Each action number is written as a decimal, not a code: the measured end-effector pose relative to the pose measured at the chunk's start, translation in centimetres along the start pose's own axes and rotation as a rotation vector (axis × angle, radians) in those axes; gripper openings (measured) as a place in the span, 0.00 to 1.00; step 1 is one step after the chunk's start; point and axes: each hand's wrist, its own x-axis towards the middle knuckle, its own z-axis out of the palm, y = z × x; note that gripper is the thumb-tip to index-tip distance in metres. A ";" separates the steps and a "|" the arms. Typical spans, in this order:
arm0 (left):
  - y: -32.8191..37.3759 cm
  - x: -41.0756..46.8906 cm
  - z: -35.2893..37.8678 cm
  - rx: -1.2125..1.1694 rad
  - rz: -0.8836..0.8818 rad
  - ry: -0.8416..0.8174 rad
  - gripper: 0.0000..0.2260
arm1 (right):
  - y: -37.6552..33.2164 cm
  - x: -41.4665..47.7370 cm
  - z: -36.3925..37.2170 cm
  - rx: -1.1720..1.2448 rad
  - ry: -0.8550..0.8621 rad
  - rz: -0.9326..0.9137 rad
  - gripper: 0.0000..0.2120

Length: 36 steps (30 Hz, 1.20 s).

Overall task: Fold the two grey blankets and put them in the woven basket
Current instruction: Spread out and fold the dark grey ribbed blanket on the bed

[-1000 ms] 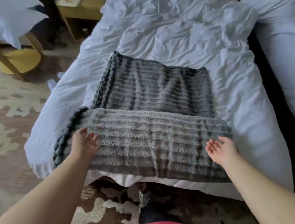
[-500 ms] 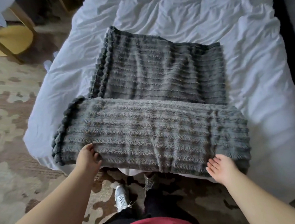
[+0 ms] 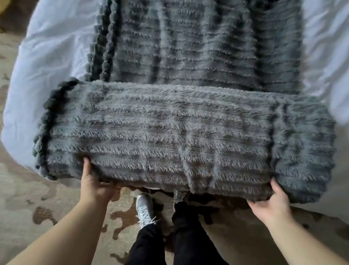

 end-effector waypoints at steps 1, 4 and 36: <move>-0.1 0.0 0.2 -0.009 0.016 -0.023 0.29 | -0.1 0.1 0.1 0.015 -0.021 -0.006 0.14; 0.1 -0.6 0.8 0.005 0.058 -0.045 0.23 | -0.5 -0.2 0.5 0.014 -0.067 -0.004 0.13; 3.9 -13.1 -10.2 0.298 0.084 -0.134 0.10 | 8.5 -15.1 -11.2 -0.018 -0.138 -0.252 0.07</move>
